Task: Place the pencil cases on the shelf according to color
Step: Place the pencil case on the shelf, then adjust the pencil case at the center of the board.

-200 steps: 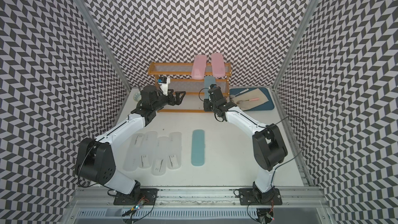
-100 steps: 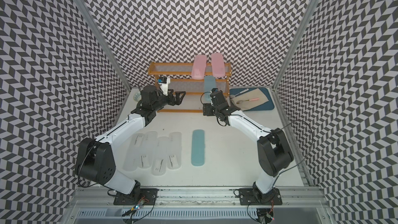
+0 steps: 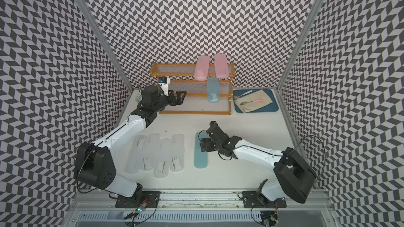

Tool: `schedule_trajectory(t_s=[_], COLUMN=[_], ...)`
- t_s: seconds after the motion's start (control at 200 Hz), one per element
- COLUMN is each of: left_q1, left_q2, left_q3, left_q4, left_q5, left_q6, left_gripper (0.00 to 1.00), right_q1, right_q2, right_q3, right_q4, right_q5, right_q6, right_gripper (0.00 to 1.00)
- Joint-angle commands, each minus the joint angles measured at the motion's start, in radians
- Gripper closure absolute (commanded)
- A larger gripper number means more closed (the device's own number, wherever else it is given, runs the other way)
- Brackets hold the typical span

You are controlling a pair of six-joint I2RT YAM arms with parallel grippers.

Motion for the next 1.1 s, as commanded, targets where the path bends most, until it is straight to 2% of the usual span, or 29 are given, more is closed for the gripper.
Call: schedule_trajectory(t_s=[0.0, 0.175, 0.351, 0.521, 0.706, 0.846, 1.092], left_q1=[-0.001, -0.002, -0.002, -0.002, -0.002, -0.001, -0.001], left_q2=[-0.109, -0.226, -0.343, -0.365, -0.36, -0.391, -0.456], left_q3=[-0.106, -0.252, -0.392, -0.455, -0.434, -0.402, -0.447], left_q4=[-0.03, -0.18, -0.172, -0.148, -0.226, -0.354, -0.423], left_q5=[-0.017, -0.081, -0.097, -0.063, -0.11, -0.136, -0.117], left_q6=[-0.061, -0.082, -0.116, -0.191, -0.213, -0.23, -0.242], left_gripper=[0.01, 0.01, 0.01, 0.01, 0.01, 0.01, 0.01], right_q1=[0.062, 0.15, 0.186, 0.221, 0.227, 0.22, 0.22], right_q2=[0.027, 0.087, 0.155, 0.224, 0.297, 0.246, 0.086], right_q3=[-0.005, 0.016, 0.025, 0.08, 0.132, 0.091, 0.033], right_q4=[0.059, 0.014, -0.012, -0.065, -0.168, -0.216, -0.166], right_q5=[0.03, 0.077, 0.133, 0.192, 0.268, 0.311, 0.231], right_q6=[0.077, 0.098, 0.099, 0.091, 0.125, 0.157, 0.155], right_gripper=[0.04, 0.0, 0.0, 0.0, 0.0, 0.0, 0.01])
